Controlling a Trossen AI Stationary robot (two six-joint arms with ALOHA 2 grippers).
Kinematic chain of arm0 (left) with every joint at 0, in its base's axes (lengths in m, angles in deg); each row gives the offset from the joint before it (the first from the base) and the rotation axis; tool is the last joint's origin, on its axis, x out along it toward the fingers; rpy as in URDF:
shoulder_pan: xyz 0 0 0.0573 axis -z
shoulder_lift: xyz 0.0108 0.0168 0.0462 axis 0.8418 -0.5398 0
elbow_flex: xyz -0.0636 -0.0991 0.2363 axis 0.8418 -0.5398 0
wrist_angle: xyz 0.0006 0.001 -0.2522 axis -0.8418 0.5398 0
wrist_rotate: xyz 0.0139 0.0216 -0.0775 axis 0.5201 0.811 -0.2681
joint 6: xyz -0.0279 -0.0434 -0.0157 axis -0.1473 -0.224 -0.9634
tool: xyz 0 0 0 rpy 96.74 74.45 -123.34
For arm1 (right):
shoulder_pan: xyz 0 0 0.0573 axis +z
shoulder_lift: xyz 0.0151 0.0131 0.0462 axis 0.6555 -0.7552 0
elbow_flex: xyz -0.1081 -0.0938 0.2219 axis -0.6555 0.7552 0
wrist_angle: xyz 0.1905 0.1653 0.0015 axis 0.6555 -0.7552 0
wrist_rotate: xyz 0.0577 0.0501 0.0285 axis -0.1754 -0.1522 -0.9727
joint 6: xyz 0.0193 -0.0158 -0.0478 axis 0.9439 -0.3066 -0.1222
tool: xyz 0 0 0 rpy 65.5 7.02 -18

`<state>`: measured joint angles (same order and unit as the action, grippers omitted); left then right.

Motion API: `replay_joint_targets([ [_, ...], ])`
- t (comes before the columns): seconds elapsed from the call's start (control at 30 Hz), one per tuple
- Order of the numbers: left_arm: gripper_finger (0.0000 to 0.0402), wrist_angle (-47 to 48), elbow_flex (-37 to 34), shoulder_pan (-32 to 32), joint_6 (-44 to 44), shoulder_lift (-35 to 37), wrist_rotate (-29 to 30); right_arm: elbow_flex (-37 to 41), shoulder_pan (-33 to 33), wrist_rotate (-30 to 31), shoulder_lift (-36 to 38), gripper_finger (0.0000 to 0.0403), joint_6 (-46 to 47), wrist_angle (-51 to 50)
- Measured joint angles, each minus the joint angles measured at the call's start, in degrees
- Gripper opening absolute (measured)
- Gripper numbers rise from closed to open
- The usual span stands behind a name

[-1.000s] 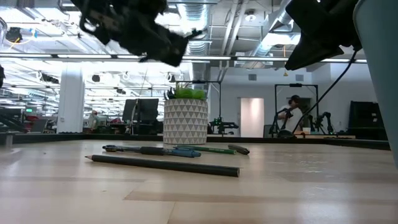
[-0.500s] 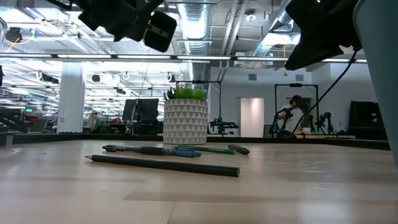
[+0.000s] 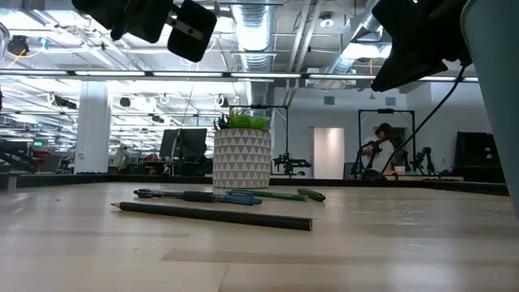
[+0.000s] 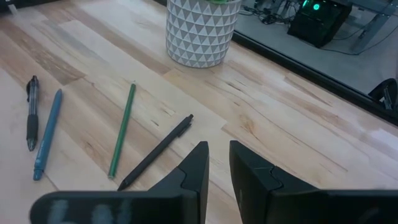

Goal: Sort pens & pencils
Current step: Put the middle black pen into the transparent bin

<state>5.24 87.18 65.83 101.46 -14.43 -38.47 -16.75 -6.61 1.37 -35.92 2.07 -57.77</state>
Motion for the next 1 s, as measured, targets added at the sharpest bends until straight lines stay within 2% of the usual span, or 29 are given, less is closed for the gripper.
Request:
replay_joint_targets([
  [0.17,0.0021,5.2,0.0,0.5,0.0,4.6,3.3,0.0,0.0,0.0,0.0,0.0087,0.0,0.2],
  [0.33,0.0021,9.6,-0.5,1.7,-2.0,12.6,6.0,0.0,0.0,0.0,0.0,0.0087,0.0,0.5],
  [0.53,0.0021,16.9,-0.6,6.0,-8.1,19.8,16.8,0.0,0.1,0.0,0.0,0.0087,0.0,1.0],
  [0.9,0.0021,22.6,-0.6,19.1,-19.0,21.0,31.1,0.0,0.1,-1.1,0.0,0.0087,0.0,1.3],
  [1.0,0.0021,22.6,-0.6,22.5,-21.5,21.0,33.3,0.0,0.1,-1.1,0.0,0.0087,0.0,1.3],
])
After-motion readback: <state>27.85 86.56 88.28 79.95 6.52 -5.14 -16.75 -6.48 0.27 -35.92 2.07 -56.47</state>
